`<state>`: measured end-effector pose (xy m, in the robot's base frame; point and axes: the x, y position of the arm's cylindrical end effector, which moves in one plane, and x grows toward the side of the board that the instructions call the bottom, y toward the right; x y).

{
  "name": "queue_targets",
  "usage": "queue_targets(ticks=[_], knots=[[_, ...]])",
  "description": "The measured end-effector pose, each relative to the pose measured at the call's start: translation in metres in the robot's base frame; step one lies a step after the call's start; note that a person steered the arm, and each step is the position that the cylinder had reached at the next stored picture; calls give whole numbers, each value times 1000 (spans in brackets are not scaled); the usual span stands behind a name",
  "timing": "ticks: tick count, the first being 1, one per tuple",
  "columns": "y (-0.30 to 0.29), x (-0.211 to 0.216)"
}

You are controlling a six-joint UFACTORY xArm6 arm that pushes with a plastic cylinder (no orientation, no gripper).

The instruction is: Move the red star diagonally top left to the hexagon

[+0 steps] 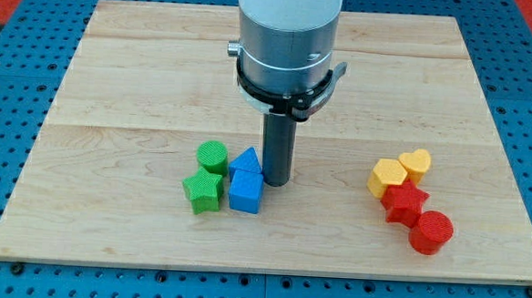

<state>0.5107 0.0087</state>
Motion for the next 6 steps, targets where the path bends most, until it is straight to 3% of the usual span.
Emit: queue_targets(ticks=[2, 3, 4, 6], knots=[[1, 0], [31, 3], [64, 26], [77, 63]])
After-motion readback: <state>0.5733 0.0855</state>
